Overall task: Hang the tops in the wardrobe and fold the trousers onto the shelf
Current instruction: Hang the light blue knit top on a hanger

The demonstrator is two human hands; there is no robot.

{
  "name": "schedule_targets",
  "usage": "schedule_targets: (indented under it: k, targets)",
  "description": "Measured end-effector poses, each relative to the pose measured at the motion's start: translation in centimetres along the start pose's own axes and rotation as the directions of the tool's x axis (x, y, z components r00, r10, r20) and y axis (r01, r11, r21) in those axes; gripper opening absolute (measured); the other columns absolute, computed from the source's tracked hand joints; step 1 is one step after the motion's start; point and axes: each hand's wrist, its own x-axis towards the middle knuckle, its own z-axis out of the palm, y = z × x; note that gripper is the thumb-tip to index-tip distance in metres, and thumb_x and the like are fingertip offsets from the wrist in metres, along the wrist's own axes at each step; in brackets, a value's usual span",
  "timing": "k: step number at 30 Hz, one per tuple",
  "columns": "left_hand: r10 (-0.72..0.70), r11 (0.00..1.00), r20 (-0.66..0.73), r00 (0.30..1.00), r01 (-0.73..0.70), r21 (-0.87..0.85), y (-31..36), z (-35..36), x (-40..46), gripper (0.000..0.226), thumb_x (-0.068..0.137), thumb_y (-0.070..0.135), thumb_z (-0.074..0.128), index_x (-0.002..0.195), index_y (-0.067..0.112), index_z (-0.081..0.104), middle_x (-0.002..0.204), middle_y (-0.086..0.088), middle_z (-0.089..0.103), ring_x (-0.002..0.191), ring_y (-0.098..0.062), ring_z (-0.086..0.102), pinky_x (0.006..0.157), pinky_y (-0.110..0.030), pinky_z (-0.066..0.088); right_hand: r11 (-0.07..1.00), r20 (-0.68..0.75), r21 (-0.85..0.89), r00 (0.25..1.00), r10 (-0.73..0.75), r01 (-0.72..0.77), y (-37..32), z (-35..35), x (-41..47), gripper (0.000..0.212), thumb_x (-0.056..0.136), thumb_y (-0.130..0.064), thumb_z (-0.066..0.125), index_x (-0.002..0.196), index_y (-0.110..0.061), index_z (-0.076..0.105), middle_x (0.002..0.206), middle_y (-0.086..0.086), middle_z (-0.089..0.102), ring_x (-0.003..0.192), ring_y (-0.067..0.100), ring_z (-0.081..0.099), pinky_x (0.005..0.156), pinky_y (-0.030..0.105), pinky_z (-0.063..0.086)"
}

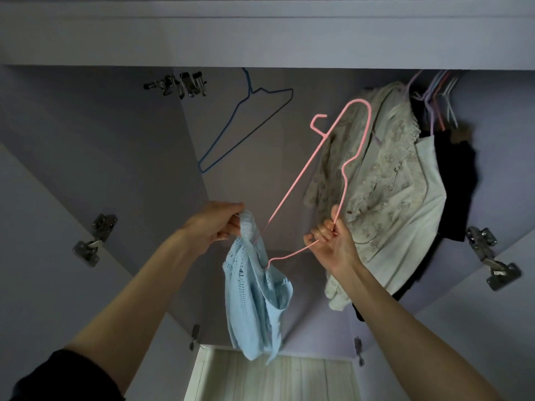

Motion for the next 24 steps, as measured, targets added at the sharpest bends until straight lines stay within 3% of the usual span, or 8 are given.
schedule_targets:
  k: [4, 8, 10, 15, 24]
  targets:
    - [0.016, 0.999, -0.027, 1.0, -0.017, -0.048, -0.1, -2.0, 0.2, 0.025, 0.093, 0.024, 0.054, 0.072, 0.013, 0.062, 0.057, 0.002, 0.06, 0.05, -0.008, 0.053, 0.058, -0.022, 0.036, 0.995, -0.008, -0.089, 0.999, 0.034, -0.034, -0.2, 0.6, 1.0, 0.058, 0.096, -0.033, 0.044, 0.039, -0.022, 0.043, 0.036, -0.008, 0.023, 0.033, 0.008, 0.022, 0.059, 0.024, 0.026]
    - [0.02, 0.999, -0.104, 0.994, -0.024, -0.041, -0.3, -4.2, 0.6, 0.02, 0.092, 0.023, 0.056, 0.079, 0.01, 0.062, 0.071, -0.006, 0.057, 0.063, -0.014, 0.05, 0.061, -0.024, 0.038, 0.99, -0.012, -0.136, 0.999, 0.033, -0.034, -1.4, 0.3, 1.6, 0.06, 0.099, -0.03, 0.041, 0.039, -0.022, 0.045, 0.036, -0.008, 0.024, 0.033, 0.007, 0.023, 0.059, 0.023, 0.028]
    - [0.024, 0.998, -0.103, 0.994, -0.029, -0.047, -0.4, -4.8, 0.6, 0.018, 0.093, 0.023, 0.056, 0.085, 0.008, 0.063, 0.076, -0.007, 0.058, 0.069, -0.016, 0.052, 0.063, -0.024, 0.042, 0.994, -0.013, -0.098, 0.999, 0.042, -0.043, -2.0, 0.0, 1.7, 0.059, 0.094, -0.035, 0.045, 0.037, -0.021, 0.042, 0.035, -0.007, 0.023, 0.033, 0.008, 0.023, 0.06, 0.023, 0.029]
    - [0.095, 0.995, 0.012, 0.995, -0.095, 0.035, -0.2, -4.7, 0.1, 0.024, 0.095, 0.022, 0.052, 0.077, 0.011, 0.064, 0.057, 0.006, 0.062, 0.055, -0.006, 0.058, 0.05, -0.016, 0.047, 0.996, 0.029, -0.081, 0.999, 0.031, -0.029, -1.7, 0.7, 1.8, 0.045, 0.075, -0.04, 0.056, 0.037, -0.02, 0.04, 0.035, -0.007, 0.023, 0.035, 0.009, 0.024, 0.059, 0.023, 0.028]
    - [0.108, 0.982, -0.076, 0.991, -0.095, 0.163, 0.2, -5.3, 0.2, 0.022, 0.097, 0.026, 0.05, 0.091, 0.014, 0.068, 0.086, -0.004, 0.068, 0.077, -0.015, 0.064, 0.071, -0.025, 0.051, 0.999, 0.079, -0.035, 0.997, -0.018, 0.021, -1.7, 1.8, 1.6, 0.046, 0.076, -0.04, 0.058, 0.037, -0.022, 0.042, 0.035, -0.007, 0.024, 0.036, 0.009, 0.023, 0.059, 0.023, 0.028]
